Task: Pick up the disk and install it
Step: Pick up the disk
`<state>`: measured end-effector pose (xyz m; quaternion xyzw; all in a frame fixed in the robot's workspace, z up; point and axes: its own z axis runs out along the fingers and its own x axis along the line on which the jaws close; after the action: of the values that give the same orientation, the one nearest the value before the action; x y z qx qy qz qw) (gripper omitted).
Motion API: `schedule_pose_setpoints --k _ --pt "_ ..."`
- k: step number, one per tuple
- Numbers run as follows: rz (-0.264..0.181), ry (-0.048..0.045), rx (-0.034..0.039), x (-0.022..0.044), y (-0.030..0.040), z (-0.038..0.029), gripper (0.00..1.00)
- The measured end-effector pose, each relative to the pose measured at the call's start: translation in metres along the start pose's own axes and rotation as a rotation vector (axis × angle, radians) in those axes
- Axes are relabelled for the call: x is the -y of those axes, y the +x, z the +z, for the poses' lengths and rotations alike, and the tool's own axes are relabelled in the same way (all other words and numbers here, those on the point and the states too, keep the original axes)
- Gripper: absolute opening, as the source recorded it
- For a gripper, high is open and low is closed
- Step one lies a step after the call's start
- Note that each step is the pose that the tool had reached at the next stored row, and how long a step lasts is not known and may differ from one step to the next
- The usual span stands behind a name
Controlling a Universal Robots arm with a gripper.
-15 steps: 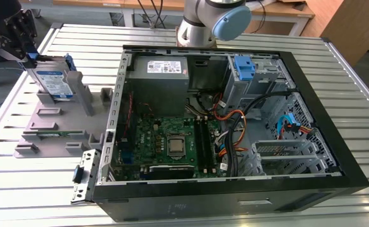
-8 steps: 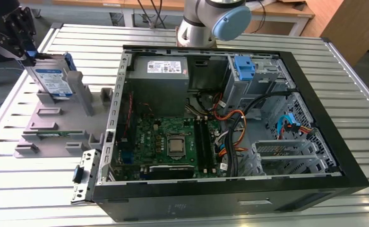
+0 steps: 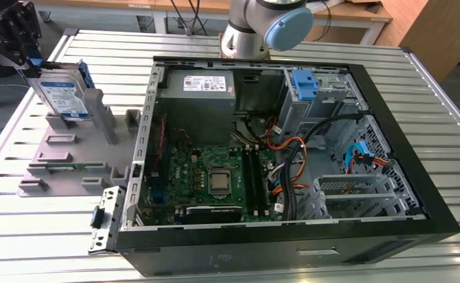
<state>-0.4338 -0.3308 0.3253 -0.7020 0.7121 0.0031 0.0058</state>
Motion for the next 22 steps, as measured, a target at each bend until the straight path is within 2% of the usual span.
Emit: schedule_pose_setpoints --k 16,22 --pt "0.0 -0.0001 0.0 0.0 0.0 -0.0008 0.36" --pt "0.0 -0.0001 0.0 0.0 -0.0002 -0.0116 0.36"
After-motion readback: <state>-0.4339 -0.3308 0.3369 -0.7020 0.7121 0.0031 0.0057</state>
